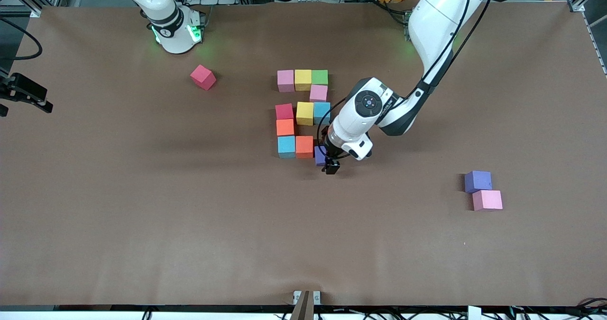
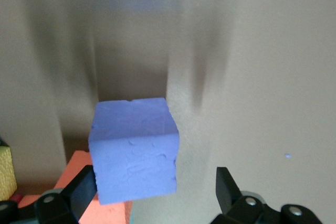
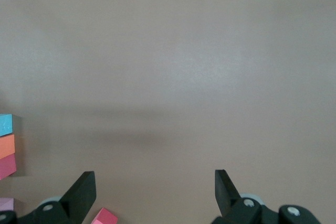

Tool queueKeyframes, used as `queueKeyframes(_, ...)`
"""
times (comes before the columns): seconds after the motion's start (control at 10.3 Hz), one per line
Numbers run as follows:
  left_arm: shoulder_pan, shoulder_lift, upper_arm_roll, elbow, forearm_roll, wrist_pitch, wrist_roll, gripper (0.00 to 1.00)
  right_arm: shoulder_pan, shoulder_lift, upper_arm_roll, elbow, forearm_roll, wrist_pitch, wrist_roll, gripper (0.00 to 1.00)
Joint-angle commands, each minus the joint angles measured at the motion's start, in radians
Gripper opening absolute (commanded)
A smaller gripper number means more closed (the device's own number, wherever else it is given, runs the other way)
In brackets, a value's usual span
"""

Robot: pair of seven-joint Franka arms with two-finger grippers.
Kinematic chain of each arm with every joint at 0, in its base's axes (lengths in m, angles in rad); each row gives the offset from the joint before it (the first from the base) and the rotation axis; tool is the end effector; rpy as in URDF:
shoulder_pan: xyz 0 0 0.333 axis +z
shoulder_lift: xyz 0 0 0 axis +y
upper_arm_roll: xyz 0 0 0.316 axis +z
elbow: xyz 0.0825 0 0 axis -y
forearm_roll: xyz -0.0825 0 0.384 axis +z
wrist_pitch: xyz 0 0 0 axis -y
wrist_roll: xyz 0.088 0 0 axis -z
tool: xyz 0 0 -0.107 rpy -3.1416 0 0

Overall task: Form number 2 with 11 blocks
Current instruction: 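Withdraw the open left gripper from the cube group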

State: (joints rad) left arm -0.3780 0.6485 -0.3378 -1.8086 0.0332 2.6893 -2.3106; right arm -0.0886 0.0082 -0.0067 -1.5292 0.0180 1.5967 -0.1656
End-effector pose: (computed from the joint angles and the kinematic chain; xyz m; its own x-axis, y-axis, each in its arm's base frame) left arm 0.5246 -0.4282 0.2270 -0.0721 0.9494 -0.3057 0.9928 0.0979 0.0697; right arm 0.5579 -0.0514 0.6420 0.9957 0.0699 0.0614 0.0706 -0.9975 -0.0079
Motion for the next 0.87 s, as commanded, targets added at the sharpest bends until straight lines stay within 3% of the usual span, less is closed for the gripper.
queueKeyframes(0.0, 0.004, -0.042, -0.001, -0.017, 0.020, -0.012, 0.000, 1.00, -0.008, 0.001, 0.007, 0.006, 0.011, -0.006, 0.008, 1.00)
queueKeyframes(0.49, 0.019, -0.076, -0.001, -0.015, 0.020, -0.032, 0.034, 1.00, -0.008, 0.001, 0.007, 0.006, 0.011, -0.006, 0.008, 1.00)
queueKeyframes(0.78, 0.063, -0.115, -0.001, -0.015, 0.020, -0.078, 0.199, 1.00, -0.008, 0.001, 0.007, 0.006, 0.011, -0.006, 0.008, 1.00)
